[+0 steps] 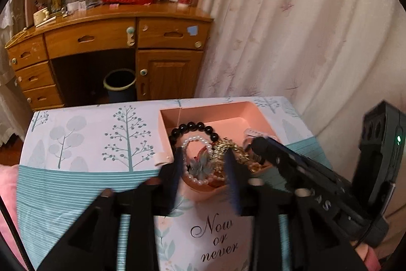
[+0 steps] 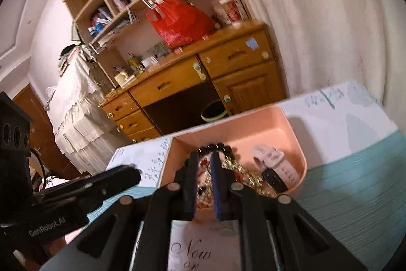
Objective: Organize jewelry
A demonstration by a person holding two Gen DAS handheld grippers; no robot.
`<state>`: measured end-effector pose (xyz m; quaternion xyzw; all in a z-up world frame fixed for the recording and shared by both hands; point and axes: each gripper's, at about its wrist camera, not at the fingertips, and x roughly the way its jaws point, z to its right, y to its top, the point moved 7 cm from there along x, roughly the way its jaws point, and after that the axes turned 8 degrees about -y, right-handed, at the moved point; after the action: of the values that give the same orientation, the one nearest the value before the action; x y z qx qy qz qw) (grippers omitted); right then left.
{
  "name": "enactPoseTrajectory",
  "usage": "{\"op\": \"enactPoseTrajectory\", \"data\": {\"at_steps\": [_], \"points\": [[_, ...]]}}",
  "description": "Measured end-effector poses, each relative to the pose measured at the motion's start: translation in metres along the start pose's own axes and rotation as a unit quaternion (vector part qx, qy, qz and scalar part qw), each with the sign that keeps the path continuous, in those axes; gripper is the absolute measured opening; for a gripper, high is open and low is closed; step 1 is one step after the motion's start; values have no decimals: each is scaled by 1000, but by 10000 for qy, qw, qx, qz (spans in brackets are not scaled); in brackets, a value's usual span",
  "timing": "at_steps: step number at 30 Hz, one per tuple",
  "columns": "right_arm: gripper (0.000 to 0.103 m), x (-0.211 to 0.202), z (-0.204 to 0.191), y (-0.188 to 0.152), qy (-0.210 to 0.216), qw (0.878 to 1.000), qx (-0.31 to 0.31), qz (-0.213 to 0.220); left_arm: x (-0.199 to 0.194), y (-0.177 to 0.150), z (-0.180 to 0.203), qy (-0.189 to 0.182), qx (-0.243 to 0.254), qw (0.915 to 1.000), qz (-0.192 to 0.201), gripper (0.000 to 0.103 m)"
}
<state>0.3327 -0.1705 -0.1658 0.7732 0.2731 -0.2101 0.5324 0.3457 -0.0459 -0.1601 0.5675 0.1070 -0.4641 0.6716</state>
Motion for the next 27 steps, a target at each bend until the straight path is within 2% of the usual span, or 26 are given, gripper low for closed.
{"op": "enactPoseTrajectory", "data": {"at_steps": [1, 3, 6, 8, 12, 15, 18, 21, 25, 27], "points": [[35, 2, 4, -2, -125, 9999, 41, -88, 2, 0, 0, 71, -11, 10000, -27, 60], [46, 0, 13, -7, -305, 9994, 132, -69, 2, -1, 0, 160, 30, 9999, 3, 62], [46, -7, 24, -13, -348, 9990, 285, -58, 0, -6, 0, 347, 117, 9993, -38, 77], [47, -13, 34, -23, -417, 9982, 413, -141, -2, -17, -3, 512, 135, 9985, -133, 78], [67, -28, 50, -58, -612, 9951, 571, -531, -5, -59, -16, 864, -137, 9939, -668, 79], [70, -47, 59, -92, -565, 9926, 475, -967, -19, -99, -23, 1123, -497, 9854, -1176, 79], [71, -71, 71, -122, -567, 9877, 321, -1424, -47, -138, -18, 1395, -552, 9761, -1575, 79], [84, -108, 78, -147, -651, 9822, 154, -1754, -75, -179, -8, 1597, -615, 9640, -2034, 84], [93, -154, 78, -178, -890, 9709, 18, -2224, -104, -229, 14, 1474, -938, 9485, -2643, 84], [96, -172, 74, -189, -1015, 9658, -53, -2386, -117, -250, 30, 1242, -919, 9428, -2954, 84]]}}
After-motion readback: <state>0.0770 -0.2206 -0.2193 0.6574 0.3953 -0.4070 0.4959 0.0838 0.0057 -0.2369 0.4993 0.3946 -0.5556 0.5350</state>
